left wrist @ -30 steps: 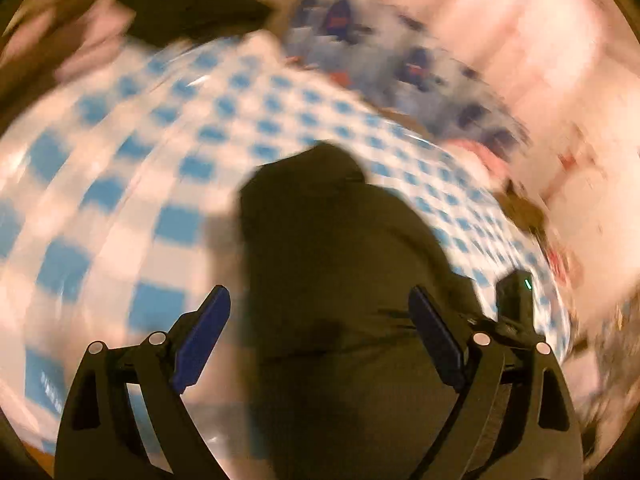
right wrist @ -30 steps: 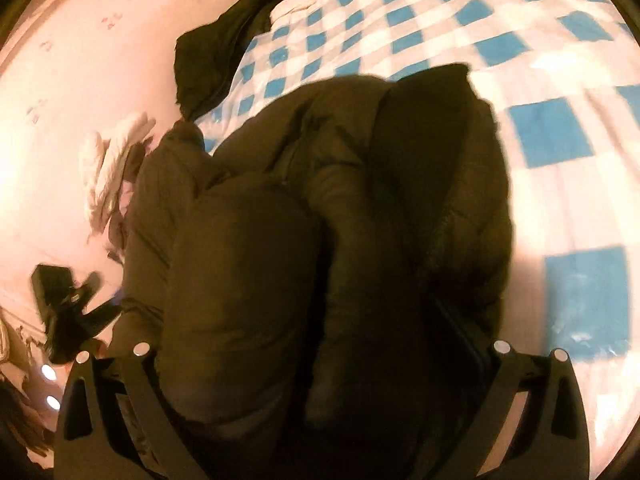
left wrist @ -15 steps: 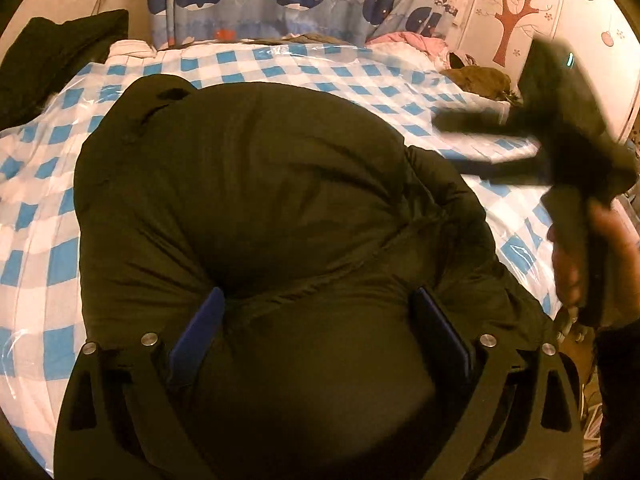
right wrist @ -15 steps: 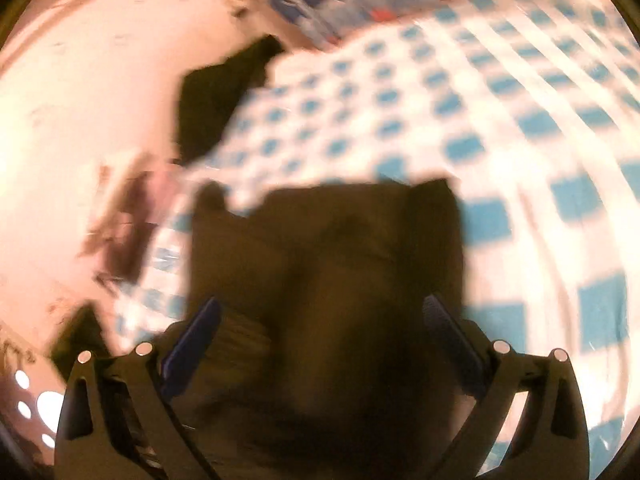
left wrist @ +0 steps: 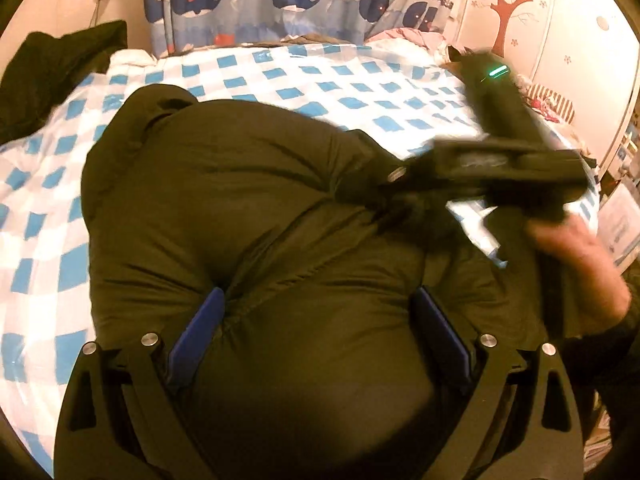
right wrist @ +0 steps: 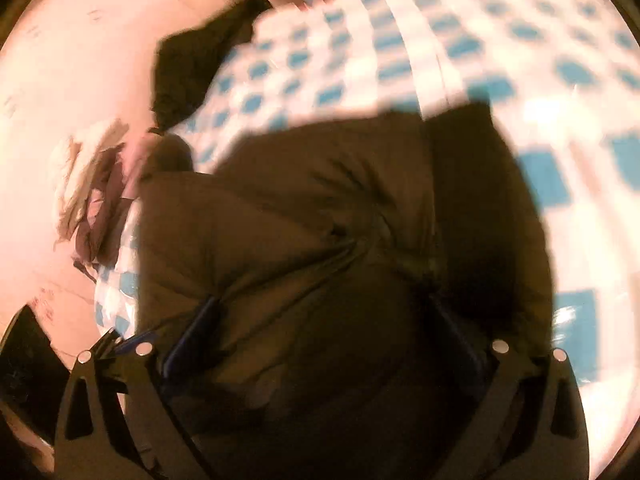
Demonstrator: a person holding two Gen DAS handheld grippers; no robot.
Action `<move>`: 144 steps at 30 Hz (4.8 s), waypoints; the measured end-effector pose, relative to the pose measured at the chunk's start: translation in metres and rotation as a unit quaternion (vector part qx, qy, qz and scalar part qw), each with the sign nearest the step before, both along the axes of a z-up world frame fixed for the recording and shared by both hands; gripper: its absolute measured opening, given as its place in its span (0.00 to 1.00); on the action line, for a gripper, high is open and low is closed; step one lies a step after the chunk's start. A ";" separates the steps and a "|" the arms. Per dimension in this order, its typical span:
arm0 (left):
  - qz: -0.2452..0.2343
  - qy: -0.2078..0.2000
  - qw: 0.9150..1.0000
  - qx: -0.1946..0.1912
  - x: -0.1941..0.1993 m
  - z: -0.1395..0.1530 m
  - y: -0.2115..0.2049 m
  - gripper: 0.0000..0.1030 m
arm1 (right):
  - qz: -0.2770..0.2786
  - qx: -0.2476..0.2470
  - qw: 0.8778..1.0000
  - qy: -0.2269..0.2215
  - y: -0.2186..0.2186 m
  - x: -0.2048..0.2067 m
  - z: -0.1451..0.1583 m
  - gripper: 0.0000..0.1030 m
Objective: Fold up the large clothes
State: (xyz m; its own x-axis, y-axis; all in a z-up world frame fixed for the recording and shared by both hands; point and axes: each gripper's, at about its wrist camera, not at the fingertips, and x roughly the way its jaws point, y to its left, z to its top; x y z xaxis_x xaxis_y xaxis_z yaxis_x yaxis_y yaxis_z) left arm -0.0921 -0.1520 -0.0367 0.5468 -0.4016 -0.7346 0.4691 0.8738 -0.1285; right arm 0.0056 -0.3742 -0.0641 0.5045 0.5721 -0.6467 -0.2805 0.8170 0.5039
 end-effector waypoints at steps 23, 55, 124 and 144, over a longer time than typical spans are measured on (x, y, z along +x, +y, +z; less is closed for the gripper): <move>0.033 -0.061 0.994 0.084 -0.041 0.008 -0.008 0.89 | -0.010 -0.096 0.994 0.049 -0.009 -0.065 -0.025 0.94; 0.137 -0.093 0.981 0.096 0.023 0.052 0.024 0.89 | -0.018 -0.008 0.998 0.062 0.020 0.051 -0.007 0.94; 0.144 -0.080 0.979 0.121 -0.095 0.045 0.060 0.89 | 0.028 -0.111 0.992 0.050 0.050 -0.110 -0.011 0.95; 0.170 -0.024 0.982 0.074 -0.067 0.021 0.111 0.89 | -0.070 -0.078 0.994 0.017 0.000 -0.110 0.021 0.95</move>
